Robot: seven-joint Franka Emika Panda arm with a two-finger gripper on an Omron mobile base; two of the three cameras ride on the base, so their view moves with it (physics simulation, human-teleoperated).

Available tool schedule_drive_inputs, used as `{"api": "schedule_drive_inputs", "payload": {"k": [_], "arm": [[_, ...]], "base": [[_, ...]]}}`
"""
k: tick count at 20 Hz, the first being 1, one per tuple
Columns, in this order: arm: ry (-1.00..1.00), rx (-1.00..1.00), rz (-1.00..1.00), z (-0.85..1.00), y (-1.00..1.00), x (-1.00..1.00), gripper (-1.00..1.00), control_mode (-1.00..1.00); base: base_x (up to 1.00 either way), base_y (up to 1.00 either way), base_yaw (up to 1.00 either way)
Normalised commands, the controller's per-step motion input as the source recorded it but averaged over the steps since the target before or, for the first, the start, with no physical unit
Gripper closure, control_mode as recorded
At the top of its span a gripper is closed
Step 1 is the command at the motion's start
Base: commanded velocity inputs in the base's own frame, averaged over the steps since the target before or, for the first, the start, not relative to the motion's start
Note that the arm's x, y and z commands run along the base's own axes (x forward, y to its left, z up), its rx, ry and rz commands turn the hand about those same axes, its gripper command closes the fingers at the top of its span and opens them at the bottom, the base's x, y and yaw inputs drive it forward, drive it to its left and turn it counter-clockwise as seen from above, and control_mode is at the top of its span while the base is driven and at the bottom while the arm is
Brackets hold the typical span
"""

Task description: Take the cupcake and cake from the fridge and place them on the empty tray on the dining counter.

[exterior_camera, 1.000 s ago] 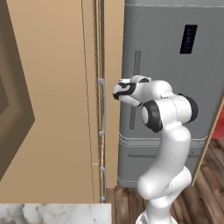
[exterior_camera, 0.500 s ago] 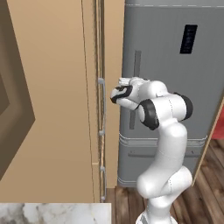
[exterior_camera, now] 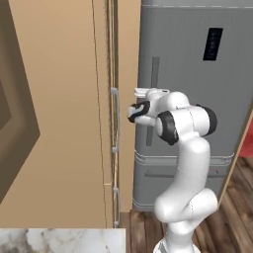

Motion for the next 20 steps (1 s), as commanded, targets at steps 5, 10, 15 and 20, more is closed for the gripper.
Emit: {"api": "schedule_drive_inputs", "payload": {"k": [5, 10, 15, 20], "arm": [[0.05, 0.00, 0.12, 0.06, -0.40, -0.12, 1.00, -1.00], [0.14, 0.00, 0.17, 0.15, -0.31, -0.55, 1.00, -1.00], [0.23, 0.00, 0.19, 0.16, -0.32, -0.90, 1.00, -1.00], [0.30, 0.00, 0.17, 0.13, -0.33, -1.00, 1.00, -1.00]], "base": [[0.00, 0.00, 0.00], [0.00, 0.00, 0.00], [0.00, 0.00, 0.00], [0.00, 0.00, 0.00]]}}
